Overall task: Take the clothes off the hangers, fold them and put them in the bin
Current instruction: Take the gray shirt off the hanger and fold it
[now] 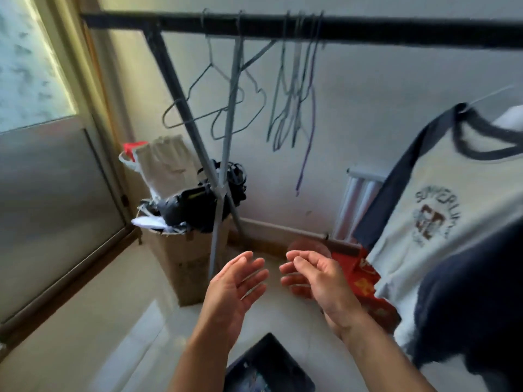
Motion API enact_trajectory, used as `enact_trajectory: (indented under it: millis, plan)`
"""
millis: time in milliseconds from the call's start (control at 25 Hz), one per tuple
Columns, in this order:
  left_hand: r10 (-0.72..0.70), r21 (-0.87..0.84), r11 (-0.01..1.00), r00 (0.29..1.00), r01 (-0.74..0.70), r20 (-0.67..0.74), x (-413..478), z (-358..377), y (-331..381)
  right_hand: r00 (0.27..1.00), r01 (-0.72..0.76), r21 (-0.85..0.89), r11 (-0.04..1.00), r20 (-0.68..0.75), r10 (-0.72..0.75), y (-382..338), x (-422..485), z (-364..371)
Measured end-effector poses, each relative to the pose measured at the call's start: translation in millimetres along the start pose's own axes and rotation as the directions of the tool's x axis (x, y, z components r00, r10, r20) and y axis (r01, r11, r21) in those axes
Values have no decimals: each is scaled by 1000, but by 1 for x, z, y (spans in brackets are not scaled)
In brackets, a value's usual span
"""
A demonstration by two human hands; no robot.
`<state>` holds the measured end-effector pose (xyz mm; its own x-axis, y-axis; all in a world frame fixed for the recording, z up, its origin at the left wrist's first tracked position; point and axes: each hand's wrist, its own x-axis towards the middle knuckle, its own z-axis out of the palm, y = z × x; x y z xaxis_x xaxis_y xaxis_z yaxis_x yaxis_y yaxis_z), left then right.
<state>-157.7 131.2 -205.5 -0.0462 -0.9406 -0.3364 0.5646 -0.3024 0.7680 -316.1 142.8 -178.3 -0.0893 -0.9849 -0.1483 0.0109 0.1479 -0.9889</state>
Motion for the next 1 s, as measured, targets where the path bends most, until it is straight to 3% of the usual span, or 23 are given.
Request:
enact_trajectory:
  millis: [160,320,480,560,640,680,720,840,920,1000]
  plan:
    - [-15,59,998,992,8,122,-14,31,5,979,97,32,995,-181,-90,-25,-20,-35]
    - [-24,87,996,981,8,191,-26,63,3,887,270,-70,960,-369,-276,-64,-30,-82]
    - [-38,114,993,970,11,239,-36,92,-5,699,412,-360,837,-464,-544,-115,-32,-133]
    - [-29,125,992,969,-2,246,-39,105,-7,558,414,-557,720,-469,-684,-141,-31,-158]
    - [-16,137,990,968,-19,249,-43,117,-9,397,255,-793,554,-436,-807,-165,-27,-185]
    - [-9,146,989,967,-29,253,-46,122,-10,361,124,-866,484,-415,-835,-174,-24,-196]
    - [0,153,987,968,-40,251,-48,126,-12,389,-18,-903,429,-402,-829,-181,-20,-207]
    - [21,165,984,970,-63,243,-53,132,-15,643,-301,-907,296,-422,-639,-187,-4,-221]
    - [37,172,982,970,-80,240,-54,135,-14,713,-290,-907,306,-418,-563,-184,5,-226]
    - [60,169,980,971,-101,233,-54,138,-13,688,-177,-897,405,-407,-601,-181,11,-229]
